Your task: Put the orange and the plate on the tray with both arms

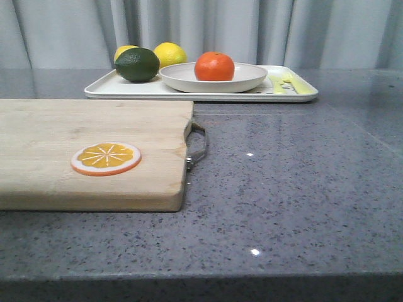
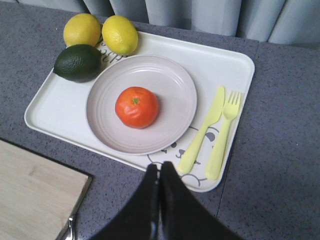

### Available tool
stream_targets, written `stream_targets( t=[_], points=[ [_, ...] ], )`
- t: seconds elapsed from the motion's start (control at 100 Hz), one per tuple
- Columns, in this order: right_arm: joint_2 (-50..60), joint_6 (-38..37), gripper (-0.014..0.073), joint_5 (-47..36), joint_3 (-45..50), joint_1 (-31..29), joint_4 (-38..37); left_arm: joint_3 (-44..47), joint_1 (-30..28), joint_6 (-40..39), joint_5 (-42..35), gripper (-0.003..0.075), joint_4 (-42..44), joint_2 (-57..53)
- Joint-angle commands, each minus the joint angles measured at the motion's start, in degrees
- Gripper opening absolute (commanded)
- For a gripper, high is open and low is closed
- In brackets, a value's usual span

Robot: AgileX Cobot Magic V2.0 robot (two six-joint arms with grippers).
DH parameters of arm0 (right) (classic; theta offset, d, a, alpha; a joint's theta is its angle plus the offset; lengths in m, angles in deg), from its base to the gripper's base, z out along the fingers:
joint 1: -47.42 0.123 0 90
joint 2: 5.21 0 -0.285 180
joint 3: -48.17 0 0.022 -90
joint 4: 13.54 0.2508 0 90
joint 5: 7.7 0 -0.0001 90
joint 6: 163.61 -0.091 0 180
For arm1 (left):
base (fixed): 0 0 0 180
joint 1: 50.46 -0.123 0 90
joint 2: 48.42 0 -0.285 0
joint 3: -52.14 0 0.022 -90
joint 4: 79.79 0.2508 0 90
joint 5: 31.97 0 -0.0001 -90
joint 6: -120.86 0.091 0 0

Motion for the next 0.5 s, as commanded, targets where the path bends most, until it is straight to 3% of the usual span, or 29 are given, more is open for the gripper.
stream_targets(
  t=[0.0,0.49],
  points=[
    [7.36,2.18,-0.0067,-5.64,4.16,-0.02,0.64,-1.60,-0.16,0.18,-4.14,-0.0020,-0.40,-0.09],
    [35.41,6.05,-0.0067,-25.11,45.96,-0.02,0.64,-1.60,-0.16,0.18,-4.14,-0.0020,-0.40,-0.09]
  ],
)
